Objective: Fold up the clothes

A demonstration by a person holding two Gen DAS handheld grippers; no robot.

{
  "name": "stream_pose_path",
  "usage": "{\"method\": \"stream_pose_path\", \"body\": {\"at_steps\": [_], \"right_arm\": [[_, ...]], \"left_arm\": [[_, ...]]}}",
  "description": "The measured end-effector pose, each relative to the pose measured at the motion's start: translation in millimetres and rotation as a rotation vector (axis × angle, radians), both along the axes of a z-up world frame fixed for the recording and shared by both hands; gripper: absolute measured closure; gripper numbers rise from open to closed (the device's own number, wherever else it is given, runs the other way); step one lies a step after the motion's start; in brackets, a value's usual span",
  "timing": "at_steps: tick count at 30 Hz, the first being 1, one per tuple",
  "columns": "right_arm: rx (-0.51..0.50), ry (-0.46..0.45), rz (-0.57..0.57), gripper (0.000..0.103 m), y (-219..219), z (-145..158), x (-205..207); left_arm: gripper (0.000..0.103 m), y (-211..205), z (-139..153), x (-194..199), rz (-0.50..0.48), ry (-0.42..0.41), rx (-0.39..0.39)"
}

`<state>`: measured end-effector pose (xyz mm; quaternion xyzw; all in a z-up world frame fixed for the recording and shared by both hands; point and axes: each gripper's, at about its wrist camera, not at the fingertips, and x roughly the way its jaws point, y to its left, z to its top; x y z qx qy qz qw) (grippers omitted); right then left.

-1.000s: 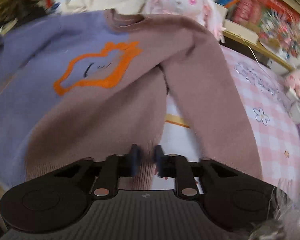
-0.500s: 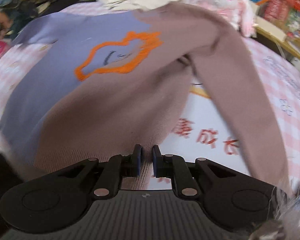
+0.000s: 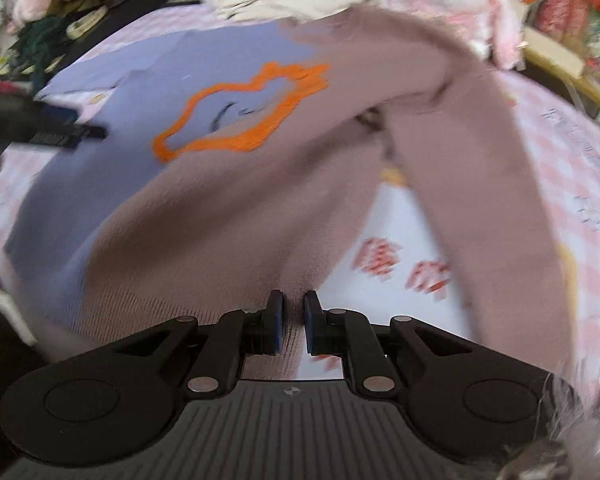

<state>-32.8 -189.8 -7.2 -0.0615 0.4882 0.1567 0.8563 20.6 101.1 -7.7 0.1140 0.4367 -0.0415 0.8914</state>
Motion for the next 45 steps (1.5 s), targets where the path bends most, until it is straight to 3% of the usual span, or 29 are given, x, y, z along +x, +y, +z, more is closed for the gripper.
{"method": "stream_pose_path", "body": {"at_steps": [3,6,8,10,12,17,19,20,21,22,25,30,32,35,40,43,44,45], "right_arm": [[-0.048,-0.059,-0.077,0.093,-16.6,1.0,14.4],[-0.194,-0.159,-0.128,0.093,-19.7,5.4,25.2],[-0.206,-0.159,0.012,0.094,-2.9,10.9,14.0],[-0.093,-0.088,0.259,0.094,18.7,17.6,-9.4],[-0.024,-0.043,0.325,0.094,25.6,21.3,-19.2],[0.044,0.024,0.186,0.094,5.1,16.1,-6.9],[0.030,0.021,0.158,0.094,1.1,16.7,-10.4],[0.023,0.021,0.139,0.094,-1.2,16.4,-12.5],[0.017,0.020,0.120,0.094,-3.5,16.1,-14.6],[0.010,0.021,0.097,0.094,-6.8,15.9,-16.4],[-0.016,0.046,-0.007,0.094,-21.0,10.6,-20.9],[0.029,0.094,-0.053,0.091,-36.3,7.1,-32.2],[0.093,0.117,-0.047,0.083,-34.6,8.4,-33.2],[0.111,0.131,-0.066,0.078,-34.1,7.9,-31.0],[0.112,0.115,-0.132,0.072,-46.4,6.9,-28.0],[0.128,0.127,-0.143,0.075,-48.9,2.4,-23.4],[0.133,0.128,-0.140,0.080,-48.0,1.7,-22.0],[0.138,0.129,-0.129,0.083,-46.6,2.0,-20.7]], "left_arm": [[0.033,1.7,0.1,2.2,0.032,0.019,-0.067],[0.032,1.0,-0.2,3.0,0.033,0.026,-0.086],[0.031,0.1,-1.0,2.7,0.033,0.026,-0.085],[0.031,1.4,-1.5,2.9,0.040,0.026,-0.080],[0.031,6.5,-1.6,4.4,0.062,0.026,-0.074],[0.033,19.1,-3.6,8.4,0.096,0.043,-0.146],[0.042,20.7,-3.9,9.8,0.098,0.049,-0.185],[0.052,20.5,-3.2,11.3,0.101,0.047,-0.198],[0.068,20.1,-2.4,13.1,0.105,0.045,-0.209],[0.076,18.5,-1.6,14.1,0.100,0.045,-0.220],[0.088,11.2,-1.4,16.7,0.091,0.040,-0.220],[0.088,22.6,-2.2,32.0,0.127,0.019,-0.224],[0.086,29.9,-1.8,39.7,0.159,0.015,-0.226],[0.080,34.6,0.5,43.0,0.190,0.029,-0.221],[0.058,31.5,2.2,16.3,0.157,0.051,-0.191],[0.060,31.1,1.4,-2.4,0.145,0.048,-0.208],[0.066,31.5,1.7,-5.9,0.145,0.051,-0.219],[0.081,32.0,2.5,-6.9,0.152,0.056,-0.226]]}}
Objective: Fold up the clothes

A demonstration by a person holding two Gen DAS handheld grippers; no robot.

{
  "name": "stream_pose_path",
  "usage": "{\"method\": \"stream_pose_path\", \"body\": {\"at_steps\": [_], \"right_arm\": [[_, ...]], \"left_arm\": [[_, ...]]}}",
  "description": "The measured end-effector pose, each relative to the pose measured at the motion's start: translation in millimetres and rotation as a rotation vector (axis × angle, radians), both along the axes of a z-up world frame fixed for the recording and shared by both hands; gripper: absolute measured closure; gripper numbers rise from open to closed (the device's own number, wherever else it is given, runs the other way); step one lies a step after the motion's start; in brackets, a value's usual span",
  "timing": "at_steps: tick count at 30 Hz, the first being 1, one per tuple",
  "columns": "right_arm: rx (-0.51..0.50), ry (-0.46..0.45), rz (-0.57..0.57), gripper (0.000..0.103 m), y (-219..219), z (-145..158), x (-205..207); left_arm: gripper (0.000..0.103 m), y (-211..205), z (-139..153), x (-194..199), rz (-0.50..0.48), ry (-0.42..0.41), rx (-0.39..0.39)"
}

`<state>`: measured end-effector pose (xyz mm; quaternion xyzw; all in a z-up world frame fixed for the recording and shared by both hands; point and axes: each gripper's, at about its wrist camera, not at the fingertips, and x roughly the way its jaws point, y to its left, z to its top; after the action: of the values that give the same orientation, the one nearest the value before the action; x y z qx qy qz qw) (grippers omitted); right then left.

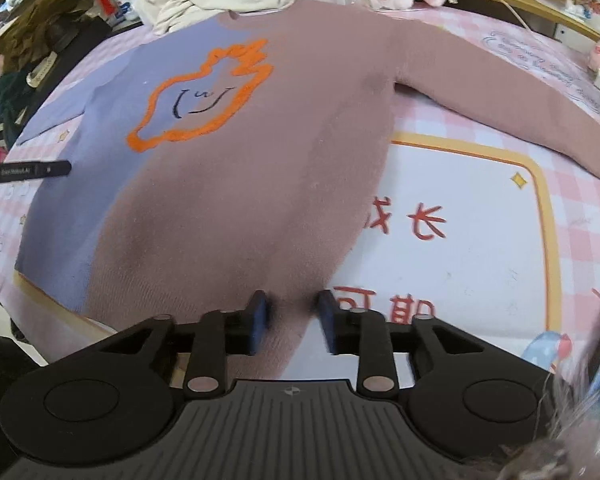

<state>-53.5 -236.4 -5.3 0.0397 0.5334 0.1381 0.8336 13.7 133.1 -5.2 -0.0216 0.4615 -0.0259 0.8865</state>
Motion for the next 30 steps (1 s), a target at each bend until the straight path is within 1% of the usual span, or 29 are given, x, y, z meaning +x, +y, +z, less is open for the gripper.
{"method": "stream_pose_path", "body": {"at_steps": [1,2,3,6,9,14,16,18,20,21,24,25,26,27,28,30], "right_arm": [[0.001,0.000,0.012,0.087,2.9,-0.1,1.6],[-0.004,-0.006,0.029,0.088,7.1,-0.2,2.9],[-0.009,-0.012,0.047,0.089,11.3,-0.3,4.3],[-0.026,-0.035,0.105,0.089,24.3,-0.7,5.4],[-0.047,-0.049,0.143,0.089,29.0,-1.2,3.0],[-0.033,-0.031,0.128,0.089,15.0,-1.1,-1.5],[-0.013,-0.026,0.124,0.088,10.2,-1.2,-2.4],[-0.007,-0.031,0.133,0.088,8.7,-1.1,-2.1],[-0.008,-0.036,0.148,0.088,7.8,-1.1,-2.1],[-0.011,-0.038,0.157,0.087,7.4,-1.1,-2.2],[-0.018,-0.045,0.184,0.079,6.4,-1.1,-2.4],[-0.020,-0.047,0.193,0.071,6.0,-1.1,-2.4],[-0.023,-0.049,0.202,0.062,5.7,-1.1,-2.5],[-0.025,-0.051,0.211,0.059,5.3,-1.1,-2.6],[-0.027,-0.054,0.220,0.057,5.0,-1.1,-2.6],[-0.032,-0.058,0.238,0.055,4.3,-1.1,-2.8]], "left_arm": [[0.087,0.6,1.0,-0.3,0.008,0.006,-0.006],[0.094,2.6,1.7,-0.4,0.022,0.008,-0.003],[0.097,5.0,2.2,-0.5,0.036,0.009,0.001],[0.097,9.7,2.0,-0.7,0.056,0.012,0.007],[0.097,8.2,2.9,-1.7,0.036,0.020,0.035],[0.097,10.3,3.3,-0.5,0.029,0.031,0.039],[0.096,11.4,3.2,0.1,0.026,0.035,0.041],[0.093,12.0,3.2,0.7,0.026,0.036,0.044],[0.092,11.9,3.6,1.2,0.030,0.037,0.044],[0.090,10.3,3.8,0.6,0.033,0.037,0.051],[0.084,2.3,5.2,-3.9,0.045,0.033,0.074],[0.081,-1.2,5.9,-6.5,0.047,0.028,0.079],[0.072,-4.8,6.7,-9.1,0.050,0.022,0.084],[0.063,-8.3,7.4,-11.7,0.052,0.017,0.089],[0.058,-12.8,8.3,-15.2,0.053,0.006,0.095],[0.042,-23.7,11.4,-23.9,0.058,-0.022,0.110]]}}
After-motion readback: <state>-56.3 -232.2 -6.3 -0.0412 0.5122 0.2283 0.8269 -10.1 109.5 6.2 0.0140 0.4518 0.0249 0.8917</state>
